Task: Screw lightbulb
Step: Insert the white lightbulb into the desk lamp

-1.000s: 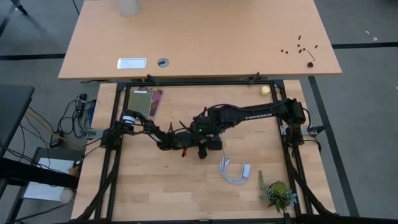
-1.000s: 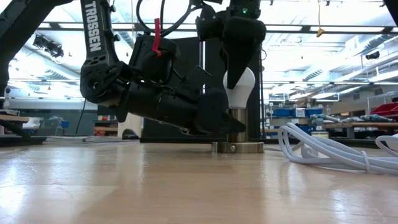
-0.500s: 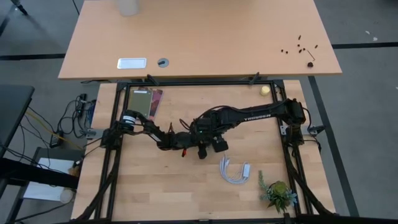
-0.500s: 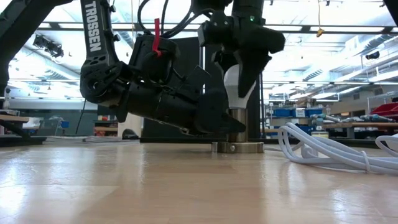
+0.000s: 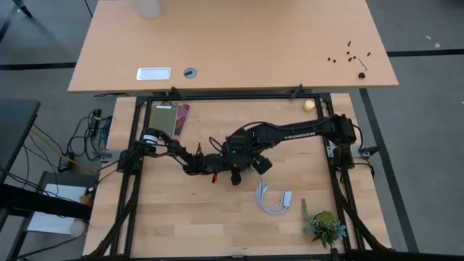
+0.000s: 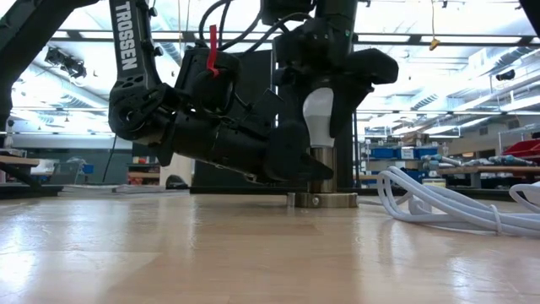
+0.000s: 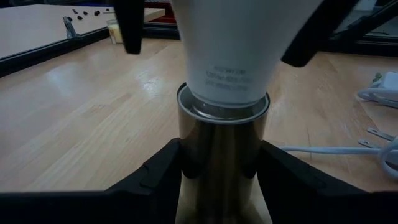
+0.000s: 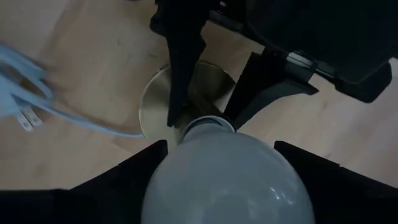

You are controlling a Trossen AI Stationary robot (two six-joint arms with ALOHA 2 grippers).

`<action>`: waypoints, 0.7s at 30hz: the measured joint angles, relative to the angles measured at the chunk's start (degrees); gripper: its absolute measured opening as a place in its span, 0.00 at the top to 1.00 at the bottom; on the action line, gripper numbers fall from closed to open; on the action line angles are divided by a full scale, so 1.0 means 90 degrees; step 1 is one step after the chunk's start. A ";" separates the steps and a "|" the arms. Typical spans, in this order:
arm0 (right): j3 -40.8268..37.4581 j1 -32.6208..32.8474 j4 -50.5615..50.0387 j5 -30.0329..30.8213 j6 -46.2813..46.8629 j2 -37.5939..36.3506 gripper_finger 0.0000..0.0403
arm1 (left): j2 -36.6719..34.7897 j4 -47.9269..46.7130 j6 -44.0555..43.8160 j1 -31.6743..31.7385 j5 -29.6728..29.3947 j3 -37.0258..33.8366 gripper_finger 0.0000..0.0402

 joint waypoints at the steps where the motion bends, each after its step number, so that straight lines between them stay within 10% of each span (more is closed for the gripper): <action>1: 0.0000 -0.0015 0.0008 -0.0022 -0.0127 0.0000 0.26 | 0.0000 0.0000 0.0000 0.0000 0.0000 0.0000 0.54; 21: -0.0002 -0.0166 0.0008 -0.0538 -0.1241 0.0002 0.28 | 0.0000 0.0002 0.0117 -0.0002 0.0000 0.0002 0.54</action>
